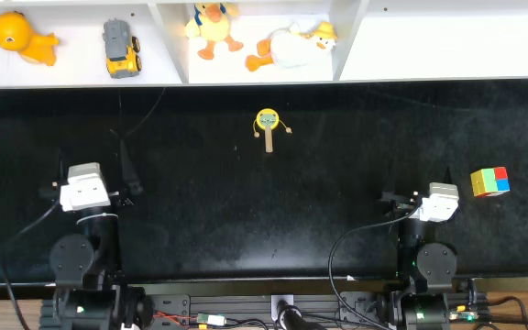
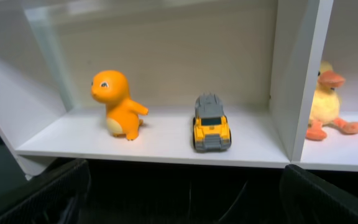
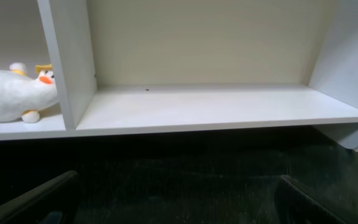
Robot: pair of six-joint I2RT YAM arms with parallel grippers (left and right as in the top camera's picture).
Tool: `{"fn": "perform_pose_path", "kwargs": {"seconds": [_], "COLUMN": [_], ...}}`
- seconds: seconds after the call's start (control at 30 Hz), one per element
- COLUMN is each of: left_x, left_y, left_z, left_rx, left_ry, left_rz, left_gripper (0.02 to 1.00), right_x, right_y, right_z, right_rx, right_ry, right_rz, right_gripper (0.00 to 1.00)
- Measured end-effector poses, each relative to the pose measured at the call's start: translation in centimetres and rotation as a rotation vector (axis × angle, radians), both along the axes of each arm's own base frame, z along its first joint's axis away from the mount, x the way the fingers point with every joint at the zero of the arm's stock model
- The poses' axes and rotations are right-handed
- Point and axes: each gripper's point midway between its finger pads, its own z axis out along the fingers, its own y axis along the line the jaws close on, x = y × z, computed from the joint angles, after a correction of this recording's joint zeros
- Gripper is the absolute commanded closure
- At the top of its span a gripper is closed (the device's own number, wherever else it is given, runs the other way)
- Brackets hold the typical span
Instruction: Store Toys
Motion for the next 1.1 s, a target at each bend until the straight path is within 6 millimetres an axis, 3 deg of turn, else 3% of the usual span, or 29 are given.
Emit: {"fn": "perform_pose_path", "kwargs": {"seconds": [0.2, 0.4, 0.57, 0.7, 1.1], "left_x": [-0.2, -0.7, -1.0, -1.4, -1.4], "left_y": [0.1, 0.2, 0.1, 0.1, -0.1], "left_z": [-2.5, -3.6, -6.2, -9.3, -9.2], "left_rx": [0.004, 0.037, 0.05, 0.054, 0.054], "left_ry": [0.008, 0.013, 0.066, 0.177, 0.166], "left_rz": [0.004, 0.009, 0.007, 0.0, -0.01], "left_gripper": [0.023, 0.023, 0.023, 0.023, 0.02], "right_x": [0.0, 0.0, 0.0, 0.0, 0.0], "right_y": [0.0, 0.0, 0.0, 0.0, 0.0], "right_z": [0.0, 0.0, 0.0, 0.0, 0.0], "right_rx": [0.0, 0.0, 0.0, 0.0, 0.0], "right_ry": [0.0, 0.0, 0.0, 0.0, 0.0], "right_rz": [0.0, 0.0, 0.0, 0.0, 0.0], "right_gripper": [0.007, 0.005, 0.007, 0.007, 0.005]}}
